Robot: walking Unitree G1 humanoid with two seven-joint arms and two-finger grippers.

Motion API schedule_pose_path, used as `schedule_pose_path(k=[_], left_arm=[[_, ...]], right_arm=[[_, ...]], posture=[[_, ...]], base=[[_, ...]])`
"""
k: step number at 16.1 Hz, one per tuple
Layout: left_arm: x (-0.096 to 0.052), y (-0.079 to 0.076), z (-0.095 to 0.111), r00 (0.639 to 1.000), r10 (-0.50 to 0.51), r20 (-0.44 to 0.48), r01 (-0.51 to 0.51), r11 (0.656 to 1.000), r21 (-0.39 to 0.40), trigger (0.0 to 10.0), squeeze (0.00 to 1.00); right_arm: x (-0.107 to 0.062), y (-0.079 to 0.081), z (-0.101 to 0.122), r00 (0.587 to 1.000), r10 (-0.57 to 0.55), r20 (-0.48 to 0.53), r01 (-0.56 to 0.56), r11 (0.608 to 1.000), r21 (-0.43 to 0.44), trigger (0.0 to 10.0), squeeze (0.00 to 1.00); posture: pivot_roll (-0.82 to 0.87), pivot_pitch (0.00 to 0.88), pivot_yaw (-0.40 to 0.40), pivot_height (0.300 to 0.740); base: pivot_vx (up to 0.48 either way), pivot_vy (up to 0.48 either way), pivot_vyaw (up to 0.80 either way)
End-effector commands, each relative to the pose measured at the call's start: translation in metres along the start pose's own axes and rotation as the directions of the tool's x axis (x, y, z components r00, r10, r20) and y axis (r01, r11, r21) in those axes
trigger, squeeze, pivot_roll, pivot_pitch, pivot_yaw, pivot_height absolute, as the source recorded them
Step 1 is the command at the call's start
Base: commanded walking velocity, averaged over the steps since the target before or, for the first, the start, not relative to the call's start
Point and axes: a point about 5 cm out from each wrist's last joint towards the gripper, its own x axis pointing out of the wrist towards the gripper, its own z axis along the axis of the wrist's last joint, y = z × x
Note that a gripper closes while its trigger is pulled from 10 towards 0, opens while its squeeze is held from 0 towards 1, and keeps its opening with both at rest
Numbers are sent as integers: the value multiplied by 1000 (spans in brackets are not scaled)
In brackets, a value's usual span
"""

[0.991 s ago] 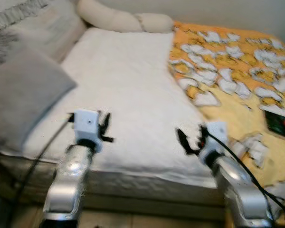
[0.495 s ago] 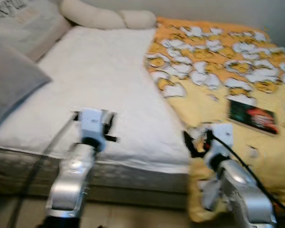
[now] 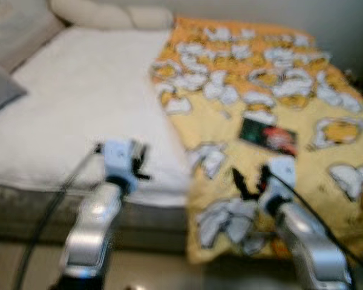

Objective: Clean up the room

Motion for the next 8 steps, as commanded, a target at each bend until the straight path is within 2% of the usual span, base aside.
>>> schedule_pose_path(k=[1, 3, 8], left_arm=[[-1, 8, 5, 1000, 19, 5, -19, 1000, 13, 10000, 0], [-1, 8, 6, 1000, -8, 20, 7, 999, 45, 10000, 0], [-2, 10, 6, 1000, -15, 25, 14, 999, 37, 10000, 0]], right_arm=[[2, 6, 5, 1000, 25, 15, -25, 1000, 10, 10000, 0], [3, 10, 5, 999, 34, 16, -34, 999, 14, 10000, 0], [5, 12, 6, 999, 45, 21, -45, 999, 18, 10000, 0]], posture=[[-56, 0, 8, 740], [-57, 0, 10, 740], [-52, 0, 9, 740]], base=[[0, 0, 0], [0, 0, 0], [341, 0, 0]])
